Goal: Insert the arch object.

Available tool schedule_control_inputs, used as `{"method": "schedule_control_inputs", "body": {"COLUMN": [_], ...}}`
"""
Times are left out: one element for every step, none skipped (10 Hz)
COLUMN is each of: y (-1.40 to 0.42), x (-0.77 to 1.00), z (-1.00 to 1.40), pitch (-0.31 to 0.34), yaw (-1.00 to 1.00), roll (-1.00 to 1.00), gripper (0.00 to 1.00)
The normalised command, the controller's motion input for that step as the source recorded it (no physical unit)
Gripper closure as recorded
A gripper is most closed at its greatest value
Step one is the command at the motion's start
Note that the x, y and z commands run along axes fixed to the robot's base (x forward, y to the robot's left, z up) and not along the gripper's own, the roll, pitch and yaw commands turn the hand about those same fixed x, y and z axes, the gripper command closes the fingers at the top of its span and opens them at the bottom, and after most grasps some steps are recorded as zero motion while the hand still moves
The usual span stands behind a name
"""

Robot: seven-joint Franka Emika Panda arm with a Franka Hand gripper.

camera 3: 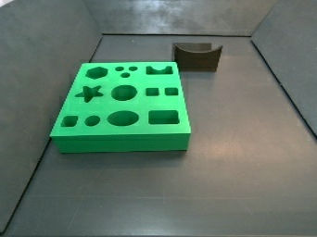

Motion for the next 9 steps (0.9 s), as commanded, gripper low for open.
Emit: {"method": "schedule_control_inputs", "body": {"y": [0.53,0.54,0.53,0.49,0.49,0.50,0.50,0.47,0.24], "x": [0.00,0.00,0.00,0.04,0.07,0.08,0.11,0.09,0.14], "z": [-1.00,-1.00,-1.00,-1.00,-1.00,-1.00,-1.00,-1.00,-0.99], "pitch": [-0.026,-0.026,-0.020,-0.004,0.000,-0.006,-0.014,-0.006,-0.053], "yaw": [0.17,0.16,0.12,0.12,0.11,0.12,0.14,0.07,0.00], "roll": [0.00,0.00,0.00,0.00,0.00,0.00,0.00,0.00,-0.10], "gripper": [1.00,1.00,1.00,1.00,1.00,1.00,1.00,1.00,1.00]}}
